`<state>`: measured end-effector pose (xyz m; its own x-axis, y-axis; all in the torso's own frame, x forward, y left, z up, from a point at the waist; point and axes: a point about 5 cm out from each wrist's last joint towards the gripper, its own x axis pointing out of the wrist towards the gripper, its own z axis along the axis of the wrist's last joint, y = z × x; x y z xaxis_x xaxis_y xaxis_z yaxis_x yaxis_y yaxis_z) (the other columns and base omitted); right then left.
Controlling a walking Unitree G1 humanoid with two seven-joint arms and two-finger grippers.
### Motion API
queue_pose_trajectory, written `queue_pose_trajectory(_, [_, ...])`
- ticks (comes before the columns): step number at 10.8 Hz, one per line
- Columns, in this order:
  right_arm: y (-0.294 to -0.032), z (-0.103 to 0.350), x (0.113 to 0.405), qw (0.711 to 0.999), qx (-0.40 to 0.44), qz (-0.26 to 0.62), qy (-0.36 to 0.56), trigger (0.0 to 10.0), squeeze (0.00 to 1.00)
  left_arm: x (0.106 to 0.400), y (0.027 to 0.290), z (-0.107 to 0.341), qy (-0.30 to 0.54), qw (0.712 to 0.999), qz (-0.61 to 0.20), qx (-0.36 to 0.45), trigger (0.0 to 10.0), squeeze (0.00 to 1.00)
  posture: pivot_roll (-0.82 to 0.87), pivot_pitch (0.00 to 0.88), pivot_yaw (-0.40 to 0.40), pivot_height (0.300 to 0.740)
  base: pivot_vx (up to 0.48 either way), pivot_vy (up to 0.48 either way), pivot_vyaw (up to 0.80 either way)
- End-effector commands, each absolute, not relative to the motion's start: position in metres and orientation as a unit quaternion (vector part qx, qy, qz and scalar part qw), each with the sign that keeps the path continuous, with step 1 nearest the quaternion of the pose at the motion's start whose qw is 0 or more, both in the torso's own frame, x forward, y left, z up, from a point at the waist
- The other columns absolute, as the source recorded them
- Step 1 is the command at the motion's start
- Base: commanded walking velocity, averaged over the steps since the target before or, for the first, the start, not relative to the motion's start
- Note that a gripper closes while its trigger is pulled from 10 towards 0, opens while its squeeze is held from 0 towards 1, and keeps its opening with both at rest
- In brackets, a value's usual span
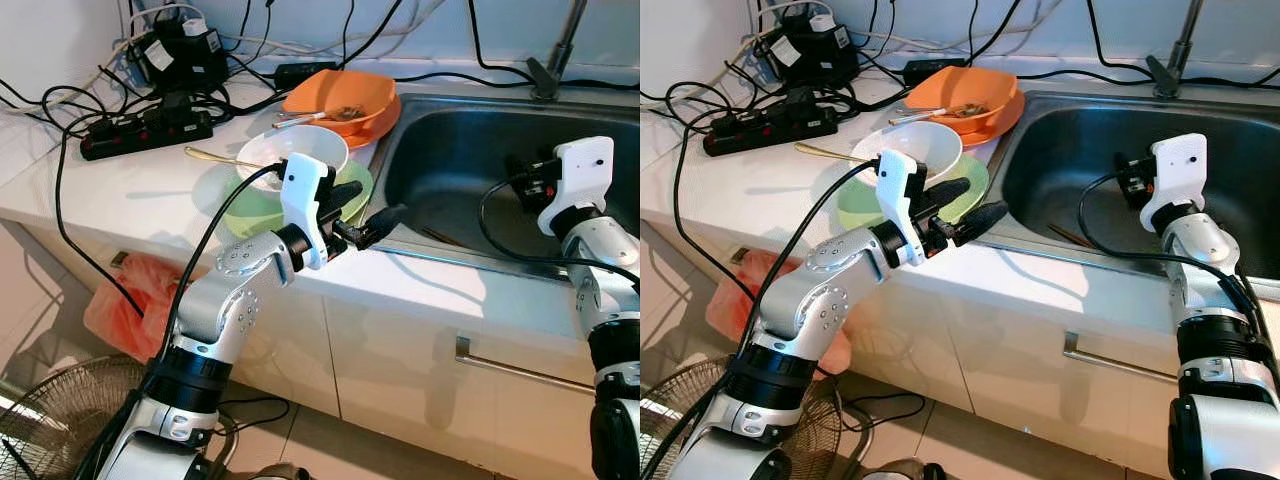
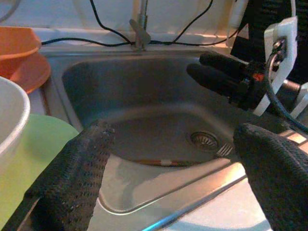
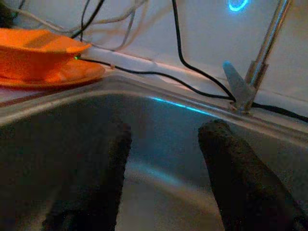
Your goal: Kitchen organization
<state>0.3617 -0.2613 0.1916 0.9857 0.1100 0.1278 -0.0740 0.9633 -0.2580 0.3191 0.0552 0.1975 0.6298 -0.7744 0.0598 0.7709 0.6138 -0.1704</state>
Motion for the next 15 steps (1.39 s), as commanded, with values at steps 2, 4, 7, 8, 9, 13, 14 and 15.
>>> queue_pose_trajectory(2, [-0.233,0.217,0.363,0.984,-0.085,0.086,-0.133,10.0,1.0,0.327,0.067,0.207,-0.025,0.922,-0.382,-0.058,10.0,1.0,0.13,0.051,0.158,0.74,0.0,0.0,0.0])
queue_pose_trajectory(4, [-0.202,0.231,0.354,0.975,-0.051,0.129,-0.176,10.0,1.0,0.345,0.095,0.222,-0.083,0.957,-0.274,-0.042,10.0,1.0,0.14,0.049,0.163,0.74,0.0,0.0,0.0])
queue_pose_trajectory(7, [-0.185,0.232,0.342,0.972,-0.012,0.15,-0.179,10.0,1.0,0.355,0.131,0.234,-0.132,0.977,-0.143,-0.09,10.0,1.0,0.14,0.048,0.16,0.74,0.0,0.0,0.0])
queue_pose_trajectory(8, [-0.179,0.228,0.335,0.972,0.001,0.161,-0.17,10.0,1.0,0.357,0.141,0.233,-0.136,0.979,-0.111,-0.101,10.0,1.0,0.15,0.039,0.156,0.74,0.0,0.0,0.0])
queue_pose_trajectory(9, [-0.173,0.223,0.329,0.971,0.011,0.172,-0.164,10.0,1.0,0.359,0.15,0.23,-0.133,0.982,-0.08,-0.11,10.0,1.0,0.15,0.032,0.158,0.74,0.0,0.0,0.0])
queue_pose_trajectory(13, [-0.163,0.21,0.316,0.972,0.039,0.184,-0.138,10.0,1.0,0.367,0.177,0.242,-0.156,0.981,-0.013,-0.116,10.0,0.0,0.15,0.049,0.171,0.74,0.0,0.0,0.0])
queue_pose_trajectory(14, [-0.163,0.209,0.313,0.973,0.043,0.182,-0.135,10.0,1.0,0.367,0.186,0.245,-0.167,0.979,0.017,-0.118,10.0,0.0,0.15,0.047,0.169,0.74,0.0,0.0,0.0])
queue_pose_trajectory(15, [-0.166,0.207,0.312,0.975,0.052,0.17,-0.131,10.0,1.0,0.368,0.191,0.248,-0.174,0.978,0.032,-0.114,10.0,0.0,0.15,0.052,0.169,0.74,0.0,0.0,0.0])
